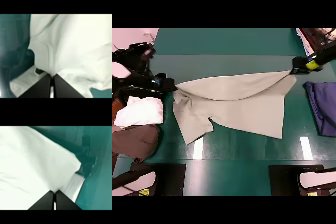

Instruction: Fold the shirts.

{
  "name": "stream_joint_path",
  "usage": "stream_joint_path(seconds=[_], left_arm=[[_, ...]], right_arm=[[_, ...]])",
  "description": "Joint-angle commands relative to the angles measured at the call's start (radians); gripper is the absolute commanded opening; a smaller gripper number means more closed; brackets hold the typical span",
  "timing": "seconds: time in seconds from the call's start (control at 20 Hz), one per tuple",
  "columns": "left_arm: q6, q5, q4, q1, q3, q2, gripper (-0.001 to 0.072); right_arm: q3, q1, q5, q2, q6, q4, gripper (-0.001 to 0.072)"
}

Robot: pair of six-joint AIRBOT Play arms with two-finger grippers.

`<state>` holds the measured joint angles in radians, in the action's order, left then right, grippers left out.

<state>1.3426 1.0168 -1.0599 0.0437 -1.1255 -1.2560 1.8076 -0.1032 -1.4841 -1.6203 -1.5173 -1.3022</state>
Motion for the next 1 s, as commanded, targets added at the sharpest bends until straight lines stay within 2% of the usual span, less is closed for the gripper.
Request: stream_joint_path(seconds=[0.0, 0.05, 0.1, 0.15, 0.3, 0.4, 0.7, 0.95], left_arm=[[-0.030, -0.178, 0.011, 0.009, -0.007, -0.161, 0.0027], [-0.023, -0.166, 0.010, 0.022, -0.042, -0.179, 0.0121], [-0.005, -0.146, 0.009, 0.039, -0.074, -0.182, 0.0408], [0.021, -0.094, 0.009, 0.067, -0.113, -0.179, 0.0551], [0.013, 0.140, 0.003, 0.174, -0.188, -0.174, 0.0551], [0.000, 0.205, -0.031, 0.215, -0.134, -0.144, 0.0551], [-0.010, 0.108, -0.037, 0.187, 0.190, -0.062, 0.0551], [-0.014, -0.043, -0.032, 0.112, 0.270, -0.063, 0.0550]], right_arm=[[0.034, -0.005, 0.076, -0.135, 0.003, 0.012, 0.0019], [0.072, -0.005, 0.073, -0.153, 0.003, 0.031, 0.0023], [0.115, 0.002, 0.057, -0.166, 0.004, 0.050, 0.0169], [0.154, 0.008, 0.038, -0.174, 0.004, 0.080, 0.0333], [0.210, 0.046, -0.035, -0.143, 0.008, 0.133, 0.0332], [0.141, 0.072, -0.034, -0.067, 0.009, 0.132, 0.0326], [-0.193, 0.130, 0.034, 0.167, 0.027, 0.133, 0.0325], [-0.365, 0.133, 0.082, 0.285, 0.027, 0.133, 0.0325]])
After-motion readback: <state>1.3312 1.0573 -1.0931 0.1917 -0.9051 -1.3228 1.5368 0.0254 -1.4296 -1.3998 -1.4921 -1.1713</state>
